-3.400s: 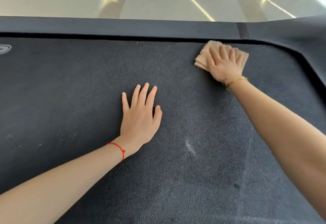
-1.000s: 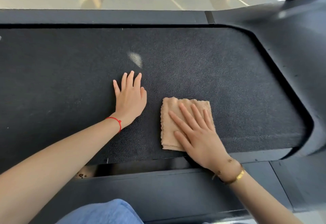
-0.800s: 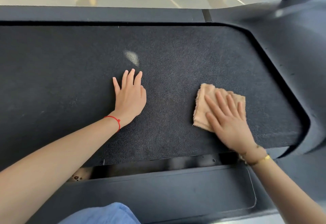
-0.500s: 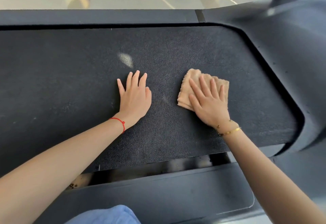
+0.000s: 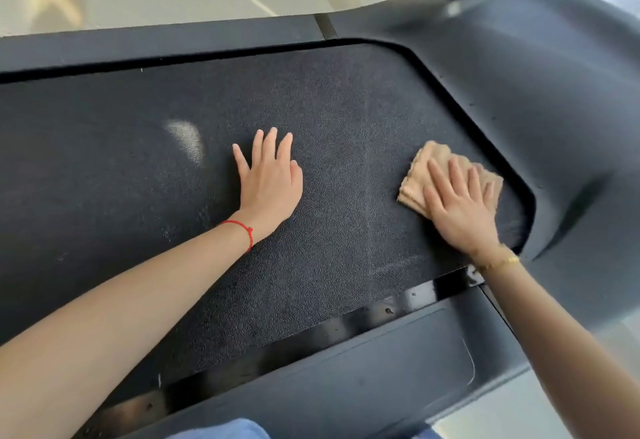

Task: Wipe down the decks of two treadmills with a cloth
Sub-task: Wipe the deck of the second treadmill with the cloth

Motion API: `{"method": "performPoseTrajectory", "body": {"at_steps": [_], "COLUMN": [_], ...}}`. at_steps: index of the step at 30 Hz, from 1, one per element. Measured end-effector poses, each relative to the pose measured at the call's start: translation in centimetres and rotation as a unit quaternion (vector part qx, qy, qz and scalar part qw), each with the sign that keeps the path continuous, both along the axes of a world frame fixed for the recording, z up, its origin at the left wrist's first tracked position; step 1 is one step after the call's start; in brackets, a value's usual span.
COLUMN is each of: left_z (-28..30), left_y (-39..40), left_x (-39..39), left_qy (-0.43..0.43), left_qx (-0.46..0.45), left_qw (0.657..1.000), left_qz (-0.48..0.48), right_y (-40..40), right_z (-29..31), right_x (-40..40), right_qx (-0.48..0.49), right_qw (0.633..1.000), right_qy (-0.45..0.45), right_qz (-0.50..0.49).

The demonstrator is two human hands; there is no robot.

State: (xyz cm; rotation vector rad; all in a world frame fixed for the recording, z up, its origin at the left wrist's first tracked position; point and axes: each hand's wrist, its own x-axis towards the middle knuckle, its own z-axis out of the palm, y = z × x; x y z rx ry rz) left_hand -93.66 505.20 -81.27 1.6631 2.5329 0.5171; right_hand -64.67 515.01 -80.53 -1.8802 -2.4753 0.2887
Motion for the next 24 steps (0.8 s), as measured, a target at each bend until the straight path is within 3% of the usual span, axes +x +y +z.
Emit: {"method": "performPoseTrajectory", "body": {"at_steps": [3,7,12,18,24], "left_z": [0.1,0.2,0.2,-0.5,-1.5], "left_y": [0.6,1.5,3.0,4.7,4.8], "left_x": [0.4,0.4,0.2,0.5,0.6], "left_qy": [-0.004,-0.008,-0.004,0.002,0.033], "left_qx": [-0.011,-0.019,-0.022,-0.033,-0.021], "left_qw": [1.0,1.0,0.999,0.997,0.996], "left_qz": [-0.002,0.01,0.032,0.065,0.083], "right_y": [2.0,-0.5,-2.6,6.1,18.1], "right_z": [0.0,-0.2,-0.1,-0.2,-0.6], "right_x": [-3.4,-7.3,-4.7,-3.5,-8.7], "right_qx": [-0.014,0.01,0.017,0.022,0.01], "right_qw": [1.0,0.993,0.972,0.988,0.992], "right_qy": [-0.005,0.007,0.023,0.024,-0.002], "right_qz": [-0.015,0.116,0.233,0.154,0.123]}}
